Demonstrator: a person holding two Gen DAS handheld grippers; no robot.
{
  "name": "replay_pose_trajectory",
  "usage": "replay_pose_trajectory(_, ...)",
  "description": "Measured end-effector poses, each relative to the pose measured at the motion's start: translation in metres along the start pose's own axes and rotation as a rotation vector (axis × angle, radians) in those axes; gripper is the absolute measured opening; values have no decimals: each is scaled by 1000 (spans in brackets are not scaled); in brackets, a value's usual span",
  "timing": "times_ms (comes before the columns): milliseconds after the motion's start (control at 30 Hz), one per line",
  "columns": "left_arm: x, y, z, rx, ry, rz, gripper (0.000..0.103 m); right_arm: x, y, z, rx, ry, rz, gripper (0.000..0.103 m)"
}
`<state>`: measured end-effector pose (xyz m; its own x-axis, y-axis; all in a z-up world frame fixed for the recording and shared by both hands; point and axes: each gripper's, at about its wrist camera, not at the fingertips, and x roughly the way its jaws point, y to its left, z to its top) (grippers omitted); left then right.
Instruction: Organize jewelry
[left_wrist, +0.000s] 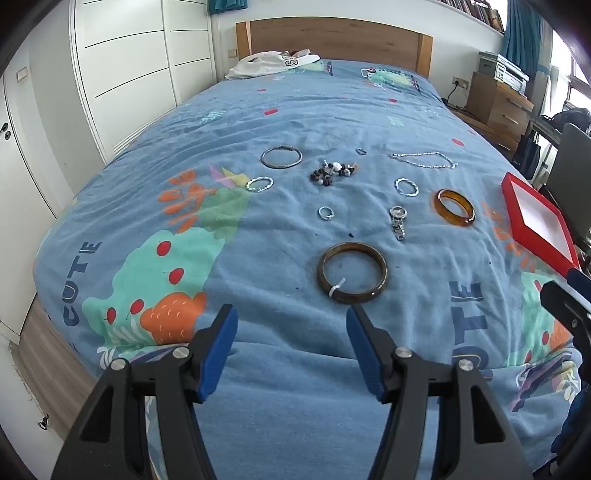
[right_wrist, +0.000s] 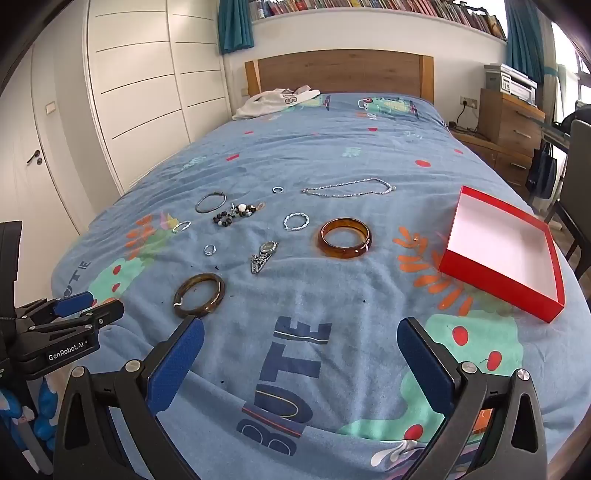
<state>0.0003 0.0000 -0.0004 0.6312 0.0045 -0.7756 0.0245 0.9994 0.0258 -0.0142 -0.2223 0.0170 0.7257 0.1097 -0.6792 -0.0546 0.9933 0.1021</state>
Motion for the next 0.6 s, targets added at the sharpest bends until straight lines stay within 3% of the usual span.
replay_pose_trajectory(600,5,-6,-3,13,-1,2,59,3,1,-3,3,8,-1,102)
